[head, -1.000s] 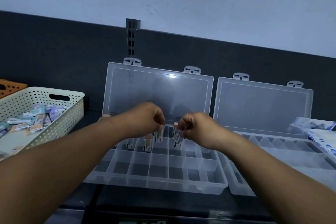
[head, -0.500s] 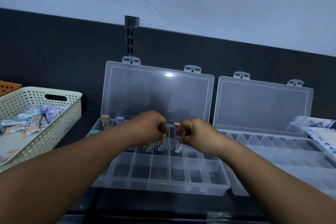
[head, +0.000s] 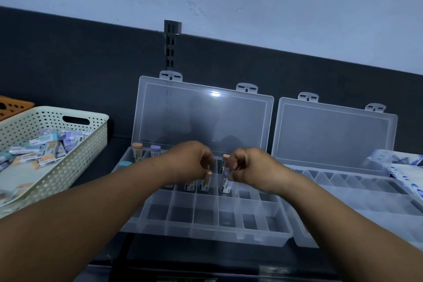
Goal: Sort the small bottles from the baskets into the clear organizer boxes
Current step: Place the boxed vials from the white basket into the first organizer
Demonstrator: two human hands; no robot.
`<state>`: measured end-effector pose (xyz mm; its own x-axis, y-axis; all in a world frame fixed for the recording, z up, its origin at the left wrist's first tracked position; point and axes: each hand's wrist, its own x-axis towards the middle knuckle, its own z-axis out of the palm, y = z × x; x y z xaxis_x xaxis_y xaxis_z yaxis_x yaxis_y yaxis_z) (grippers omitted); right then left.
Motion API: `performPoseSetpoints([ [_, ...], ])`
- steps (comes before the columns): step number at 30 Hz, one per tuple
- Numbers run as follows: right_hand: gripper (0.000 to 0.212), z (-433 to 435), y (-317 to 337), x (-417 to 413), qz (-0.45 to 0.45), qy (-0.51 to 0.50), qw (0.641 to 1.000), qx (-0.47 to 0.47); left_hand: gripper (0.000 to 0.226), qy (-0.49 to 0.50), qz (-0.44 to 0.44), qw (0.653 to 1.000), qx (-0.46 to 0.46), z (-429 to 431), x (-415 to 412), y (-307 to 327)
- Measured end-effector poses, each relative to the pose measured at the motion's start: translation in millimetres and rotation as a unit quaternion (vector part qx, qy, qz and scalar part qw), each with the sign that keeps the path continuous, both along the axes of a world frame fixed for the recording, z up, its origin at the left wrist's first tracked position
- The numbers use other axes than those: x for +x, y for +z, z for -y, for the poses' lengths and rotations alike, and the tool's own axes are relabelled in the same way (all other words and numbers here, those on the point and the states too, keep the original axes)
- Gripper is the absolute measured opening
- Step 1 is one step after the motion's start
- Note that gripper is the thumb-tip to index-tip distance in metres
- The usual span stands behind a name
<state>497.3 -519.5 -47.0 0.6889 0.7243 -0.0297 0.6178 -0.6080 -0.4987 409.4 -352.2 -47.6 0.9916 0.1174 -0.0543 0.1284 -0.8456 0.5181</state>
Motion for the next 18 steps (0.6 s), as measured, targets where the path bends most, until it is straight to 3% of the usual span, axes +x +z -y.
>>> performPoseSetpoints([
  [6,0.006,-17,34,-16,0.074,0.018,0.997,0.018,0.029,0.033,0.079,0.996,0.002,-21,-18,14],
  [11,0.055,-65,55,-38,0.163,0.079,0.984,-0.002,0.055,0.107,0.143,0.981,0.076,-68,-54,39],
  [18,0.069,-149,55,-73,0.171,0.17,0.971,-0.006,0.064,0.21,0.126,0.957,0.154,-147,-125,45],
])
